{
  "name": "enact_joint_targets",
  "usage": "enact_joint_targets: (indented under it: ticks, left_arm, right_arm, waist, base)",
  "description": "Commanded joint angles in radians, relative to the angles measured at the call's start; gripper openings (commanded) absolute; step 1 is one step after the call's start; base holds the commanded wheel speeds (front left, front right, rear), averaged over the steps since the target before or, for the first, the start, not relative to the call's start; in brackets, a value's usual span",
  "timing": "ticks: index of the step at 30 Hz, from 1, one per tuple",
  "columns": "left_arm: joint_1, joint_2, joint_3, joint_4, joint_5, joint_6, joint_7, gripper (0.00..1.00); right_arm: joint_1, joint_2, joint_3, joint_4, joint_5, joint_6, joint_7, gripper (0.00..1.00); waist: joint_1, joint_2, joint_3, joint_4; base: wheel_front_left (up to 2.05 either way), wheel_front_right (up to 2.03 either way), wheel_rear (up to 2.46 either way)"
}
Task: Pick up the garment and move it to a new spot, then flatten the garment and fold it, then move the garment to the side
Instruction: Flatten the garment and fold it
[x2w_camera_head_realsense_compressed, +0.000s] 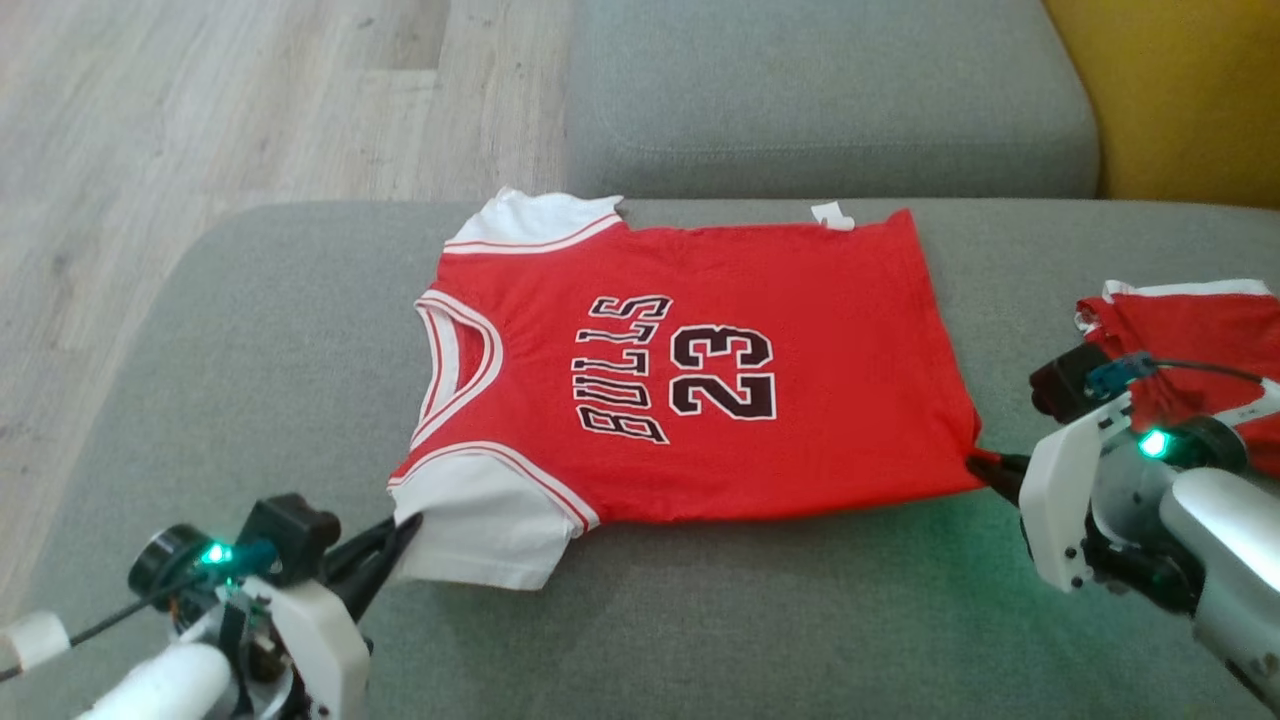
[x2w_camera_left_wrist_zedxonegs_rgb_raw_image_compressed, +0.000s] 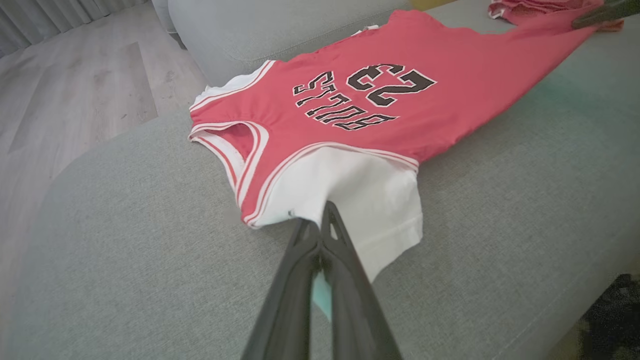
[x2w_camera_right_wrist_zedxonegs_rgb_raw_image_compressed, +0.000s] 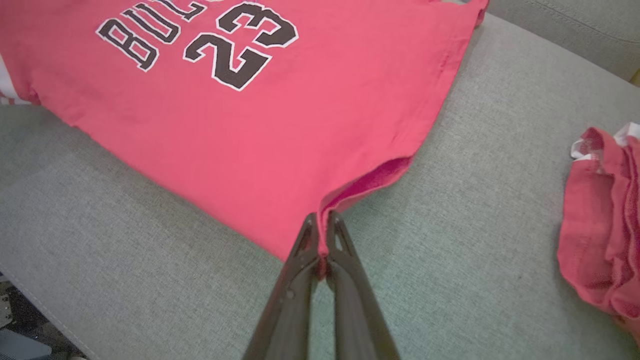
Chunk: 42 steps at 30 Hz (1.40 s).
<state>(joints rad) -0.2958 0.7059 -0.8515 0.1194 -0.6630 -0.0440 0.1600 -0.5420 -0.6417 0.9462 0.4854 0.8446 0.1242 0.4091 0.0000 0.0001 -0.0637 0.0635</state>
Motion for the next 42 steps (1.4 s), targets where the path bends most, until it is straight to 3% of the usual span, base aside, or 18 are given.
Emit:
enact_joint_targets:
  ticks: [1,7,17,26,34,35,36,42]
  left_arm:
    - [-0.09,0.044,0.05,-0.02,-0.002,0.0,0.002,0.0]
    - [-0.183,0.03,0.048,0.049,-0.01,-0.035,0.054,0.0]
    - [-0.414,-0.001,0.02,0.265,0.042,-0.075,0.097,0.0]
    - [-0.575,-0.032,-0.06,0.436,0.048,-0.086,0.102,0.0]
    - [-0.665,-0.058,-0.119,0.531,0.021,-0.086,0.079,0.0]
    - [-0.677,-0.067,-0.112,0.552,0.019,-0.082,0.068,0.0]
    - [-0.691,-0.079,-0.108,0.571,0.025,-0.07,0.051,1.0]
    - [-0.755,-0.155,-0.052,0.666,0.057,0.053,-0.158,1.0]
  right_arm:
    - [-0.02,-0.028,-0.019,-0.021,-0.005,0.007,-0.009,0.0]
    - [-0.06,0.016,-0.062,0.006,-0.041,0.007,-0.024,0.0]
    - [-0.193,0.147,-0.134,0.158,-0.099,0.007,-0.043,0.0]
    - [-0.34,0.252,-0.132,0.311,-0.158,0.007,-0.089,0.0]
    - [-0.392,0.289,-0.131,0.378,-0.146,0.007,-0.125,0.0]
    - [-0.4,0.292,-0.134,0.392,-0.151,0.007,-0.136,0.41]
    - [-0.409,0.296,-0.138,0.405,-0.157,0.007,-0.151,1.0]
    - [-0.459,0.319,-0.213,0.448,-0.178,0.007,-0.37,1.0]
  waist:
    - [0.0,-0.0001,0.011,-0.001]
    - [0.0,-0.0001,0.051,-0.019]
    - [0.0,-0.0001,0.16,-0.07]
    - [0.0,-0.0001,0.255,-0.105]
    - [0.0,-0.0001,0.299,-0.112]
    - [0.0,-0.0001,0.303,-0.113]
    - [0.0,-0.0001,0.307,-0.112]
    - [0.0,-0.0001,0.307,-0.101]
  base:
    - [0.0,0.0,0.0]
    - [0.0,0.0,0.0]
    - [0.0,0.0,0.0]
    - [0.0,0.0,0.0]
    - [0.0,0.0,0.0]
    - [0.0,0.0,0.0]
    - [0.0,0.0,0.0]
    - [0.0,0.0,0.0]
